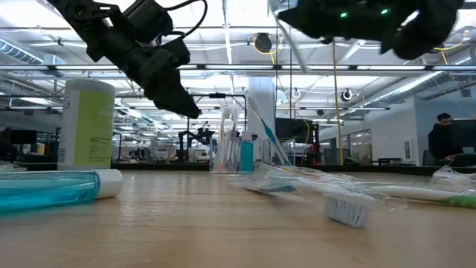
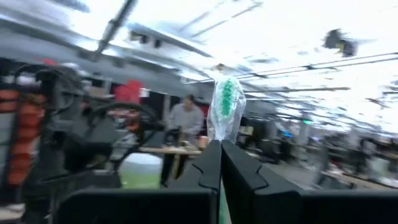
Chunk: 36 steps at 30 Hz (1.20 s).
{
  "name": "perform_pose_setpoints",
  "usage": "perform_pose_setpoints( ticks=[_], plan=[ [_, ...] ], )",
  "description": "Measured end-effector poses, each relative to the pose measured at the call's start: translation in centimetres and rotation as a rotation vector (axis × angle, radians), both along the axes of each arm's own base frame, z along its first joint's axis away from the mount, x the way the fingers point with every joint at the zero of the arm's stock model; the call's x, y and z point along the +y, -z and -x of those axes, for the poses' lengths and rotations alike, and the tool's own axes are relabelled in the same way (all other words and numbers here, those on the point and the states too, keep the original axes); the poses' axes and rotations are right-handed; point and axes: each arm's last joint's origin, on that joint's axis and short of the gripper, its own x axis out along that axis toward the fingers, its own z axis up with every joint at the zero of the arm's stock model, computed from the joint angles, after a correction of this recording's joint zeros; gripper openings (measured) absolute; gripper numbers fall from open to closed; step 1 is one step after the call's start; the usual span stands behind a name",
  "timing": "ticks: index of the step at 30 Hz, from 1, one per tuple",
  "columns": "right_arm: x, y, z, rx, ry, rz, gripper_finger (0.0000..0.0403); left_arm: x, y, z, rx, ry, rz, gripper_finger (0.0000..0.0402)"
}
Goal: Pick & Place toothbrushing station
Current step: Put the top green toothbrush into the transparent organizer
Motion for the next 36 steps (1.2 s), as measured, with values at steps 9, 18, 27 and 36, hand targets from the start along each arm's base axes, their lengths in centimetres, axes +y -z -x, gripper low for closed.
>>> perform_pose_setpoints(
  ticks=[9,18,27,36],
  plan=[
    [-5.8,4.2,-4.5,0.105,0.132,-0.028,0.0000,-0.4,0.0,-0.1,0.004,0.021,-0.006,0.0163],
    [-8.1,9.0,-5.5,0.125,0.128,-0.147,0.0000,-0.8,0.0,-0.2,0.004,0.050,-0.020,0.0164],
    [-6.4,11.2,-6.4,0.337,0.163,-0.104,0.0000,-1.0,0.1,-0.1,0.009,0.050,-0.013,0.0163],
    [-6.2,11.1,-6.1,0.327,0.347,-0.149,0.0000,-1.2,0.1,-0.2,0.009,0.062,-0.016,0.0163]
  ],
)
